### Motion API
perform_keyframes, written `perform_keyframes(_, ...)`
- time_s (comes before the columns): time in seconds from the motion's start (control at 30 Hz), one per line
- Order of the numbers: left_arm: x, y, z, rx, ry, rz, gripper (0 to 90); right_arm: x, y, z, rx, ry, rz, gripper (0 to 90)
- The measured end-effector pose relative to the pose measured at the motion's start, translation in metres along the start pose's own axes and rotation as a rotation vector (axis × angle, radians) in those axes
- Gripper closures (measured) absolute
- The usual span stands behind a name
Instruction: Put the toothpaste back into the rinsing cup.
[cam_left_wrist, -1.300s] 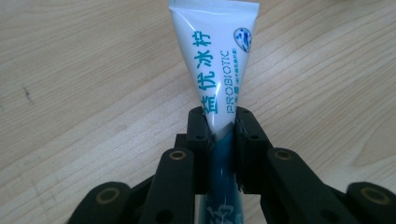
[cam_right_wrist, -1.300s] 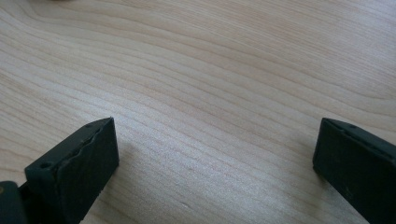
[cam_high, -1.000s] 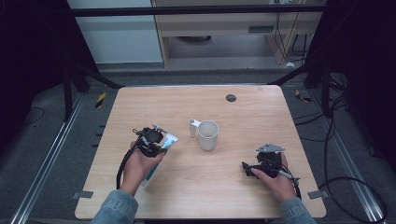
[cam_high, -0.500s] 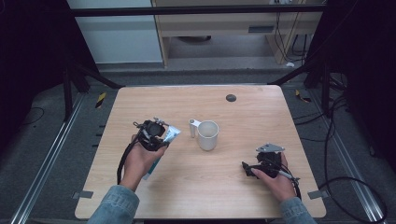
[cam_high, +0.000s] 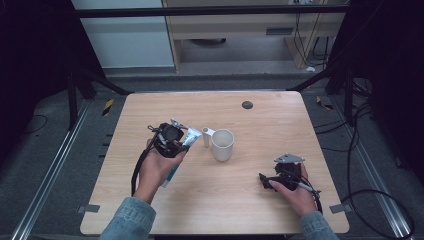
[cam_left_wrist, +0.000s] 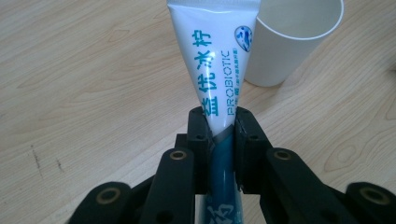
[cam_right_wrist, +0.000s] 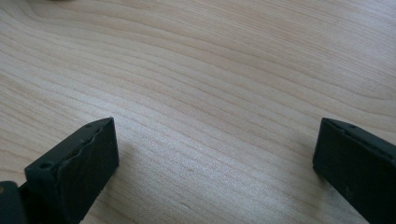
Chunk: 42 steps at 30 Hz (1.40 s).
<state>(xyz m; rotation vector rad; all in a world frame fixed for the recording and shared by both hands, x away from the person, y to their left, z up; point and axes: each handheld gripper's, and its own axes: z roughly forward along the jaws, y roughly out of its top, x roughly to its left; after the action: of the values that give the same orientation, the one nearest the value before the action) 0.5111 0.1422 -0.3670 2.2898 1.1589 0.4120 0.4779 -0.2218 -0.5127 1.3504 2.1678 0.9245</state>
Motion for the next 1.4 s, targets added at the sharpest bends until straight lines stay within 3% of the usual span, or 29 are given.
perform_keyframes(0.53,-0.025,0.011,0.002,-0.047,-0.039,0.017,78.4,0.0,0.0,0.0,0.0,0.0,-0.002,0.5)
perform_keyframes(0.8,-0.043,0.024,-0.003,-0.087,-0.064,0.037,78.4,0.0,0.0,0.0,0.001,0.0,-0.001,0.5)
perform_keyframes(1.13,-0.054,0.047,-0.008,-0.111,-0.07,0.063,78.4,0.0,0.0,0.0,0.001,0.0,-0.001,0.5)
perform_keyframes(1.4,-0.059,0.054,-0.009,-0.129,-0.072,0.066,78.5,0.0,0.0,0.0,0.0,0.002,-0.006,0.5)
